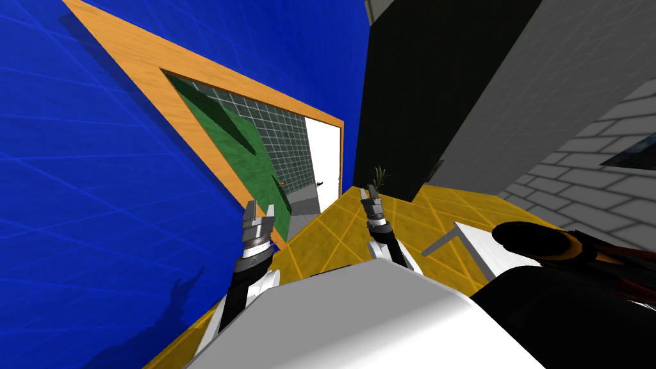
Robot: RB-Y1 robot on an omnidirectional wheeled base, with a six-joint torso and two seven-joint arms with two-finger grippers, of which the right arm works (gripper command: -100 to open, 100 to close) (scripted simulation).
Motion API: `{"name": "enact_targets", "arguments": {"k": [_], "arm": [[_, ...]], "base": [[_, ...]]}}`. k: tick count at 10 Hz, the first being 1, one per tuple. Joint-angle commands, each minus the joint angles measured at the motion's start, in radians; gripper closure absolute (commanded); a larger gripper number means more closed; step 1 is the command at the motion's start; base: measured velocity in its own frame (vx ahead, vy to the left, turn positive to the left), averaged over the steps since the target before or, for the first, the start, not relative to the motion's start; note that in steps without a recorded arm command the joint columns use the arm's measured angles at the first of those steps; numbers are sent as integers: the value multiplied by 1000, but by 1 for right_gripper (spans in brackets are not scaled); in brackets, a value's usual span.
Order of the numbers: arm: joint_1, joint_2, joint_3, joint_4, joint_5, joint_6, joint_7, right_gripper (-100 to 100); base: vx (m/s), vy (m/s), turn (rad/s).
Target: Push the door open
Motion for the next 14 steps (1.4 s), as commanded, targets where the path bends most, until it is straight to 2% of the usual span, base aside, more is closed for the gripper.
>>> {"name": "enact_targets", "arguments": {"k": [1, 6, 11, 14], "arm": [[-13, -10, 24, 33, -2, -4, -5, -100], [-51, -34, 94, 126, -9, -16, -20, -100], [-87, -52, 160, 215, -16, -28, -34, -100], [-119, -66, 219, 295, -22, -38, -47, -100]], "base": [[126, 5, -83], [226, -19, -59], [163, 1, -57], [172, -12, -81]]}}
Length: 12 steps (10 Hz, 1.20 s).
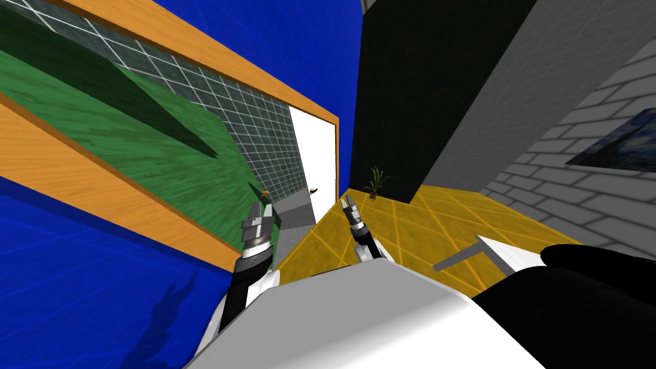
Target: Push the door open
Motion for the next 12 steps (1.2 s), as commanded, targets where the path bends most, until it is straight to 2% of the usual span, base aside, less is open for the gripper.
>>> {"name": "enact_targets", "arguments": {"k": [1, 8, 12], "arm": [[-11, -4, 23, 33, -2, -7, -5, -100], [-59, -22, 110, 151, -11, -22, -24, -100], [-96, -35, 180, 244, -17, -34, -39, -100]], "base": [[161, 8, -51], [115, 1, -51], [141, 2, -70]]}}
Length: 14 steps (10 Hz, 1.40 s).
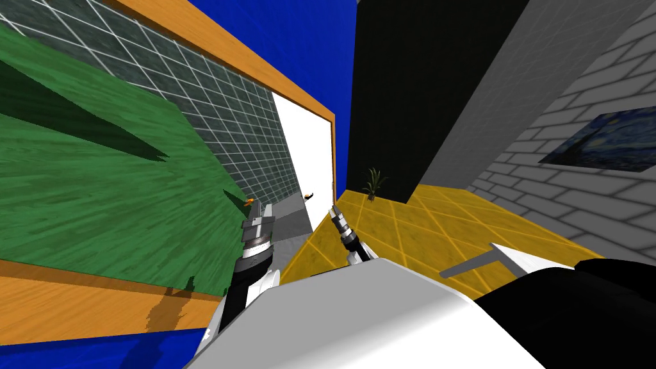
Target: Push the door open
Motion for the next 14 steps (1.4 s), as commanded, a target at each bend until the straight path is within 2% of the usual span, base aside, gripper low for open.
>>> {"name": "enact_targets", "arguments": {"k": [1, 4, 5, 7, 14], "arm": [[-17, -2, 36, 39, -2, 1, -5, -100], [-50, -13, 95, 119, -7, -9, -18, -100], [-50, -13, 95, 119, -7, -9, -18, -100], [-63, -17, 119, 151, -10, -14, -23, -100], [-133, -38, 249, 325, -22, -36, -51, -100]], "base": [[170, -9, -84], [180, 11, -85], [111, 18, -33], [59, 7, -36], [150, 17, -77]]}}
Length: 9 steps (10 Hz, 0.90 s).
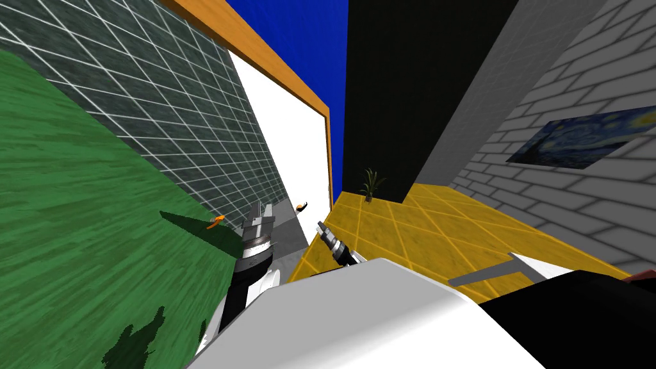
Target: Push the door open
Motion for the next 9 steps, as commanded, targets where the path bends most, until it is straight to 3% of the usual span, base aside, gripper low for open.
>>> {"name": "enact_targets", "arguments": {"k": [1, 9], "arm": [[-15, -3, 25, 37, -2, -5, -6, -100], [-85, -22, 153, 209, -15, -28, -33, -100]], "base": [[143, 13, -70], [138, 25, -63]]}}
